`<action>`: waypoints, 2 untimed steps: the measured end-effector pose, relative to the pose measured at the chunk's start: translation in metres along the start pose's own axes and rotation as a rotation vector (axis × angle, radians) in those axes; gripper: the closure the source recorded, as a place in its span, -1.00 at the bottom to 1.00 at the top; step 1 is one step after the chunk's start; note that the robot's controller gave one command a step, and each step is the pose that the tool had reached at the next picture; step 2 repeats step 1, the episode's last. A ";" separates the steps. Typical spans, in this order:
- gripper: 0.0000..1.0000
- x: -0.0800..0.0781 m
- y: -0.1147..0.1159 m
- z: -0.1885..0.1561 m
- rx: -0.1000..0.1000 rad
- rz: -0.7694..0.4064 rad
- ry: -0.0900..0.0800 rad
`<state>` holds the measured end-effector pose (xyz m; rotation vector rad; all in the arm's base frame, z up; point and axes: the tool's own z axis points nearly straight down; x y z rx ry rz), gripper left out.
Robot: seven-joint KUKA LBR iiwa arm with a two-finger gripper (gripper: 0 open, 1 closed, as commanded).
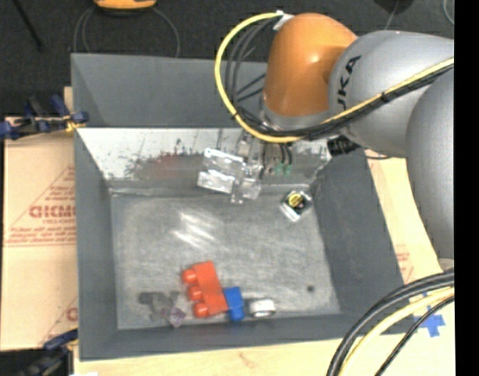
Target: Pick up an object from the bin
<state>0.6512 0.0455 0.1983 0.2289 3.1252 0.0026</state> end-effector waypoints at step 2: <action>1.00 -0.001 -0.006 -0.065 0.001 0.006 0.001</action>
Offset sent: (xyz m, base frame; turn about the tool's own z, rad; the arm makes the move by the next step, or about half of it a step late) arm -0.0014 -0.0060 0.0616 0.0106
